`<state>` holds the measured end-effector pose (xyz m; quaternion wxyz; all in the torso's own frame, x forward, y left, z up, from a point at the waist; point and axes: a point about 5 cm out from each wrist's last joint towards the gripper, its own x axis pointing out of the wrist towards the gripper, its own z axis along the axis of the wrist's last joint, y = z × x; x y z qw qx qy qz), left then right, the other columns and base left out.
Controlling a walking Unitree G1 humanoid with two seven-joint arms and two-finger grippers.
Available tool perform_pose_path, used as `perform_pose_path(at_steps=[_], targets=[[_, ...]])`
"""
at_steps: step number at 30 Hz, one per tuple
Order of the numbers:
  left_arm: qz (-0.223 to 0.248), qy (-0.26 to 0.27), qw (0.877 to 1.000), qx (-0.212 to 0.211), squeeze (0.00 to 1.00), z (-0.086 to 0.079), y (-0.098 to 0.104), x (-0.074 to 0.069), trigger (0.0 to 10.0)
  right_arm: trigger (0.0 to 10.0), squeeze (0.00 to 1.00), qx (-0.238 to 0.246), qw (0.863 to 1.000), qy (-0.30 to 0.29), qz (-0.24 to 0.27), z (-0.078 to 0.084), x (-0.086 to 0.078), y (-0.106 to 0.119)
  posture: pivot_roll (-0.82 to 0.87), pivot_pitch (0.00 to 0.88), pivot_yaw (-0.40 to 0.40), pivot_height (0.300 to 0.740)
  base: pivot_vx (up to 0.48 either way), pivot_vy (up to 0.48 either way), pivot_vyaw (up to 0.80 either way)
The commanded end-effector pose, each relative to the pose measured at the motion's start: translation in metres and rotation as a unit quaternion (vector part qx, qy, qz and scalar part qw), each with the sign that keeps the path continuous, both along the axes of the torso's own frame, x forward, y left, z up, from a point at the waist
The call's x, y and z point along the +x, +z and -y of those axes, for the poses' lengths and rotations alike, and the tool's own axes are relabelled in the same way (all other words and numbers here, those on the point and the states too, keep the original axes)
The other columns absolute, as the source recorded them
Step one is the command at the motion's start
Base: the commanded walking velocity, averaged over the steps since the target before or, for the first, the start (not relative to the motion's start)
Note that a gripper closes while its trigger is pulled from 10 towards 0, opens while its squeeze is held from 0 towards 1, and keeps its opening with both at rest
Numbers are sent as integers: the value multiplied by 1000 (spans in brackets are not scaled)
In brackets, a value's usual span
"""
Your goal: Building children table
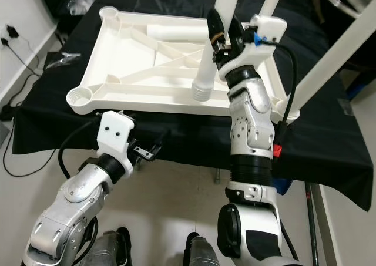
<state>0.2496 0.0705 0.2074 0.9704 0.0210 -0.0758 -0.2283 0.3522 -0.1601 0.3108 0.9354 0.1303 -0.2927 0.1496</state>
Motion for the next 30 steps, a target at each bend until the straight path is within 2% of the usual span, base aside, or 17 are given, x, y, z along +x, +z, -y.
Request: perform_pose_path(at_steps=[1, 4, 5, 6, 7, 8, 15, 24, 30], targets=[[-5, -9, 1000, 6, 0, 1, -5, -1, 10000, 10000, 0, 11, 1000, -2, 2, 1, -10, 0, 107, 133, -57, 740, 0, 0, 0], [-4, -11, 1000, 9, 0, 1, -5, 0, 10000, 10000, 0, 15, 1000, -7, -1, 2, -14, 0, 106, 130, -55, 740, 0, 0, 0], [0, -33, 999, 29, 0, 4, 2, 7, 10000, 10000, 0, 28, 999, 24, -13, -8, -25, -11, 107, 90, -34, 740, 0, 0, 0], [0, -33, 999, 29, 0, 4, 2, 7, 10000, 10000, 0, 28, 999, 24, -13, -8, -25, -11, 107, 90, -34, 740, 0, 0, 0], [3, -56, 997, 48, 0, 7, 5, 11, 10000, 10000, 0, 30, 998, 56, -28, -18, -36, -24, 108, 83, -30, 740, 0, 0, 0], [3, -60, 997, 51, 0, 7, 5, 12, 10000, 10000, 0, 25, 997, 62, -35, -21, -40, -28, 106, 82, -28, 740, 0, 0, 0], [-9, -70, 995, 72, 0, 9, -5, 15, 10000, 10000, 0, 10, 993, 100, -68, -37, -57, -48, 99, 73, -20, 740, 0, 0, 0], [-39, -87, 993, 77, 0, 15, -17, 13, 10000, 10000, 0, 11, 990, 119, -76, -46, -68, -49, 93, 80, -15, 740, 0, 0, 0], [-59, -77, 992, 78, 0, 12, -27, 19, 10000, 10000, 0, 17, 986, 148, -76, -57, -77, -45, 93, 88, -16, 740, 0, 0, 0]])
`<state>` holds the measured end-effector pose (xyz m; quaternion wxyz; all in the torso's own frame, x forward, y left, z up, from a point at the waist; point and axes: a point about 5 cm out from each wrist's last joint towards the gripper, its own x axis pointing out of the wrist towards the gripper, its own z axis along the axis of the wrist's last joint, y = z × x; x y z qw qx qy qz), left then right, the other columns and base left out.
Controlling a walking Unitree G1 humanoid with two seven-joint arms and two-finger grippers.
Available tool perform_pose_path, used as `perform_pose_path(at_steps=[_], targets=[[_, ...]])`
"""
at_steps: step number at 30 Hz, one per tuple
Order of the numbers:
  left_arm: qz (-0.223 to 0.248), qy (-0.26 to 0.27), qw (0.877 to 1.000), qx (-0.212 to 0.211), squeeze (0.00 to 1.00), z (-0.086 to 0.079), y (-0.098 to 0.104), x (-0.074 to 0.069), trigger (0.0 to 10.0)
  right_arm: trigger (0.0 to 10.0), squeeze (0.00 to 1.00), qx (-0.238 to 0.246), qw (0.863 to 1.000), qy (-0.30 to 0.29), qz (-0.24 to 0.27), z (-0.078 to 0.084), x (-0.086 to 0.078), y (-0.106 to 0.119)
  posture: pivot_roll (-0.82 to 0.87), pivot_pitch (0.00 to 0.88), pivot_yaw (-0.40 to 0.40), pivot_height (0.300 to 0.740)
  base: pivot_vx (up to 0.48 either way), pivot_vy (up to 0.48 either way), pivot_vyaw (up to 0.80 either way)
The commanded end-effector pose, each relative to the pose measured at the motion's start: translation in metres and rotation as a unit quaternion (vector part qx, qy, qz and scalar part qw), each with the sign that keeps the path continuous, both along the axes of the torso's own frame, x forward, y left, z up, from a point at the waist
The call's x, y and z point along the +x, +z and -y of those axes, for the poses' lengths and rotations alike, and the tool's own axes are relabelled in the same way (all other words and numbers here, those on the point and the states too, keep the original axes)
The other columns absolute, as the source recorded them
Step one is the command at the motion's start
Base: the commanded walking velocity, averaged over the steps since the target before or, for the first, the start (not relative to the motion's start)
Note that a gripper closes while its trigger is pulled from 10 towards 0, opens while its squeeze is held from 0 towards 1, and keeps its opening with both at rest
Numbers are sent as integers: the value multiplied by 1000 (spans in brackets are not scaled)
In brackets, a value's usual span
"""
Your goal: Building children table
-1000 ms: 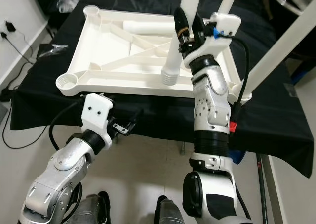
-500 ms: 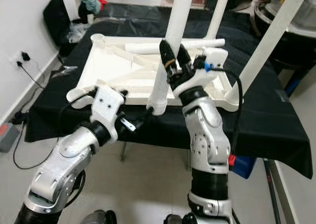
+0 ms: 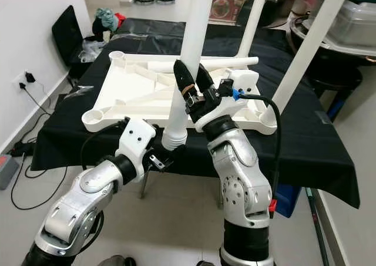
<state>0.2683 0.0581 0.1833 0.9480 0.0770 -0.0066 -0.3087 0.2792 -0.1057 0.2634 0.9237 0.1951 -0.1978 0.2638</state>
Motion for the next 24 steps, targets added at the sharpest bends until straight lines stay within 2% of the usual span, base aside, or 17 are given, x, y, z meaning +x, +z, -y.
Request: perform_pose_path(at_steps=[1, 10, 24], targets=[[-3, 2, 1000, 3, 0, -1, -4, 1, 10000, 10000, 0, 6, 1000, 11, 2, -4, -5, 2, 89, 92, -10, 740, 0, 0, 0], [12, 10, 1000, -1, 0, 2, -1, 10, 10000, 10000, 0, 3, 999, 31, -12, -13, -13, -1, 80, 99, -13, 740, 0, 0, 0], [17, -4, 1000, -7, 0, 8, -2, 8, 10000, 10000, 0, 6, 999, 25, -30, -13, -17, -6, 75, 129, -13, 740, 0, 0, 0]])
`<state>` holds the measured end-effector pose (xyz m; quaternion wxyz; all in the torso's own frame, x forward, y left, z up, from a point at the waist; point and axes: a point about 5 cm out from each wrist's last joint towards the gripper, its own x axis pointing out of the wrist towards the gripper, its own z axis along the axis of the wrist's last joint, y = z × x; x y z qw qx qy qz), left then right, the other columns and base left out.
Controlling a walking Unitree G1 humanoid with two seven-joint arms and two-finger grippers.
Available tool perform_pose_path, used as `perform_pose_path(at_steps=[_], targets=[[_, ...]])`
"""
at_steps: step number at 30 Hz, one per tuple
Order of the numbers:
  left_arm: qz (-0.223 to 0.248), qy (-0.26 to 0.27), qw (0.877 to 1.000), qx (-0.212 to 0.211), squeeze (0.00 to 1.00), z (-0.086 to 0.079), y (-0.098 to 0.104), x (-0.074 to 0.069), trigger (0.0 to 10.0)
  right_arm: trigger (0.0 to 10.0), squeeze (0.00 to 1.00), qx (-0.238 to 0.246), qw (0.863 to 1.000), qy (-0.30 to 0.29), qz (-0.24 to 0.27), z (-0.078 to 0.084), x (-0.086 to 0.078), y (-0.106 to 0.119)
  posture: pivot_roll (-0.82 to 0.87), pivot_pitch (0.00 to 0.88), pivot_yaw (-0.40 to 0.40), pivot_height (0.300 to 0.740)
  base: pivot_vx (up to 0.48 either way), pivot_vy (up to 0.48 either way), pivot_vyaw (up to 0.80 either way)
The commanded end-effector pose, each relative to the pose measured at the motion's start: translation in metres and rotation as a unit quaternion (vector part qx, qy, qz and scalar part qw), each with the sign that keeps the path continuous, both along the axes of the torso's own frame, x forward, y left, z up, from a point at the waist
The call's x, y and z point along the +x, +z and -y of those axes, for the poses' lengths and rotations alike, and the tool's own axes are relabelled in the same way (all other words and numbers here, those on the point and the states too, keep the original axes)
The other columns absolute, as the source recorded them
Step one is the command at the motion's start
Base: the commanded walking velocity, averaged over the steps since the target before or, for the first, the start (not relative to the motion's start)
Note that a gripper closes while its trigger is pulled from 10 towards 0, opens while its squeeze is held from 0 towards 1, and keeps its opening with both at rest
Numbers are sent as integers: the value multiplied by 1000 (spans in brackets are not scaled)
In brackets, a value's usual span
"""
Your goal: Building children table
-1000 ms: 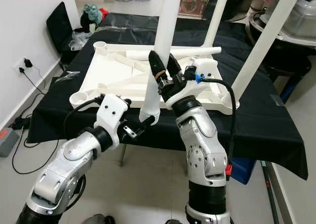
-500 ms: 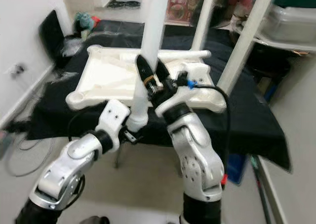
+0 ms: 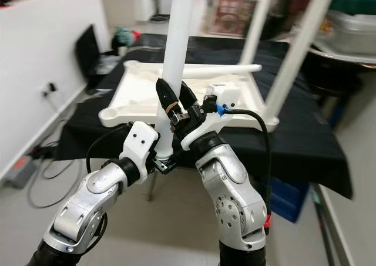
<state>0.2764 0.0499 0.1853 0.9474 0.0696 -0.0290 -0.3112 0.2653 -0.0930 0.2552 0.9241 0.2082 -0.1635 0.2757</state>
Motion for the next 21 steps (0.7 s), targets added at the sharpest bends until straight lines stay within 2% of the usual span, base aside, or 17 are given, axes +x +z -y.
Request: perform_pose_path(at_steps=[1, 3, 4, 19, 20, 21], targets=[[-3, 0, 1000, 6, 0, 0, -4, 0, 10000, 10000, 0, 6, 1000, 5, 2, 0, -3, 3, 73, 131, -9, 740, 0, 0, 0], [-3, 0, 1000, 5, 0, 0, -4, 0, 10000, 10000, 0, 7, 1000, 4, 2, -1, -4, 3, 73, 131, -9, 740, 0, 0, 0], [0, 2, 1000, -1, 0, 0, -4, -1, 0, 10000, 0, 8, 1000, 4, 1, 0, -4, 3, 71, 133, -9, 740, 0, 0, 0], [14, -1, 1000, 0, 0, 1, -5, -5, 0, 10000, 0, 4, 1000, -12, -5, 3, -6, 4, 65, 152, -10, 740, 0, 0, 0], [8, -2, 1000, 9, 0, 2, -7, -6, 4667, 10000, 0, 2, 1000, -17, -6, 3, -5, 4, 66, 154, -9, 740, 0, 0, 0], [6, 0, 1000, 12, 0, 2, -8, -6, 10000, 10000, 0, -1, 1000, -23, -8, 4, -4, 4, 66, 155, -9, 740, 0, 0, 0]])
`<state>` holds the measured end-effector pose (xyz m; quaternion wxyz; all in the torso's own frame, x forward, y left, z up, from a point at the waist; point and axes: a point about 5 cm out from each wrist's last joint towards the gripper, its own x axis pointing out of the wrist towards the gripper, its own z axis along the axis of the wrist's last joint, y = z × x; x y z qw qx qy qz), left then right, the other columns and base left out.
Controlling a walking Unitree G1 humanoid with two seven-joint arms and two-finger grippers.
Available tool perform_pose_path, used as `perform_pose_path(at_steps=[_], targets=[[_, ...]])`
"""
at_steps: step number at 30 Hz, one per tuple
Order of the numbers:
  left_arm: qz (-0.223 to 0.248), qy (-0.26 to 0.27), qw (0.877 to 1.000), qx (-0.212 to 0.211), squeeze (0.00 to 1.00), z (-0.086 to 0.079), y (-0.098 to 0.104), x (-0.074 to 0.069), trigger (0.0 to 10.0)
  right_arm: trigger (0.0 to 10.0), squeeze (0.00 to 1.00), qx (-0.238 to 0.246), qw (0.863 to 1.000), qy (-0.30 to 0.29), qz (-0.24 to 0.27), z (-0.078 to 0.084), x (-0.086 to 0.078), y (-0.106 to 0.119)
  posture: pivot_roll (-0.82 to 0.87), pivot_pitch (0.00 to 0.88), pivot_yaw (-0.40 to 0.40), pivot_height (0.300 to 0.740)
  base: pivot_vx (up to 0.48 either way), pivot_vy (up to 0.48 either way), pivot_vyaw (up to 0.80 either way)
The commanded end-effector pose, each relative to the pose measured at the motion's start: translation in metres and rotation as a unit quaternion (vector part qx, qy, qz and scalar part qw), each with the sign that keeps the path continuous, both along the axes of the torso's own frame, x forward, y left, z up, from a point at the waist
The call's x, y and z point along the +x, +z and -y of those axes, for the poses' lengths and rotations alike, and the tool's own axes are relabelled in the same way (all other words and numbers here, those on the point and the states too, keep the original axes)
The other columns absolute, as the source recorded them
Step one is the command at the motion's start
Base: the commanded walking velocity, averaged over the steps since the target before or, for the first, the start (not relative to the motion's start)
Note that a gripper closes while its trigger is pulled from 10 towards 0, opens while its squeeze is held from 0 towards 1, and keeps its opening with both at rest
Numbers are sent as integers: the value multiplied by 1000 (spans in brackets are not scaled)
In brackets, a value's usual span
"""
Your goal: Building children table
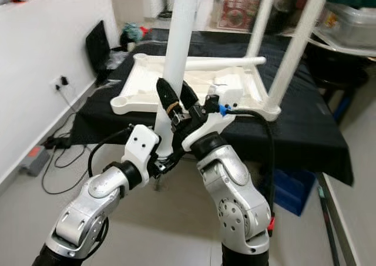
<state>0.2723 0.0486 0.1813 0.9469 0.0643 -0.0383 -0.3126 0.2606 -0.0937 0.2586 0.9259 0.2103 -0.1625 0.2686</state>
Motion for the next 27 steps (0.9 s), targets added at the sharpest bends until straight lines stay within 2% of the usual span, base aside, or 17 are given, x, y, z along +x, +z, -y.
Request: perform_pose_path(at_steps=[1, 5, 7, 10, 13, 16, 18, 22, 27], targets=[[-1, 3, 1000, 20, 0, 0, -4, -2, 10000, 10000, 0, -3, 1000, -16, -5, 3, 1, 0, 66, 155, -9, 740, 0, 0, 0], [3, 3, 999, 32, 0, 0, -6, -5, 10000, 10000, 0, -26, 999, -25, -19, 3, 6, -3, 69, 156, -11, 740, 0, 0, 0], [4, 6, 999, 36, 0, -4, -8, -7, 10000, 10000, 0, -59, 997, -43, -37, 7, 11, -12, 70, 162, -10, 740, 0, 0, 0], [0, 6, 999, 35, 0, -5, -9, -8, 10000, 10000, 0, -61, 996, -45, -40, 9, 11, -14, 70, 162, -10, 740, 0, 0, 0], [8, 27, 999, 28, 0, -12, -9, -11, 10000, 10000, 0, -76, 990, -111, -49, 27, 13, -23, 70, 167, -14, 740, 0, 0, 0], [12, 33, 999, 22, 0, -13, -7, -12, 10000, 10000, 0, -72, 988, -124, -51, 32, 13, -25, 68, 169, -13, 740, 0, 0, 0], [13, 35, 999, 24, 0, -13, -7, -12, 10000, 10000, 0, -72, 988, -129, -51, 34, 12, -26, 68, 169, -13, 740, 0, 0, 0], [16, 36, 999, 16, 0, -13, -4, -11, 10000, 10000, 0, -77, 987, -134, -53, 34, 12, -27, 64, 166, -10, 740, 0, 0, -763], [18, 40, 999, 14, 0, -13, -2, -10, 10000, 10000, 0, -92, 985, -134, -52, 33, 12, -27, 66, 164, -12, 740, 0, 0, 0]])
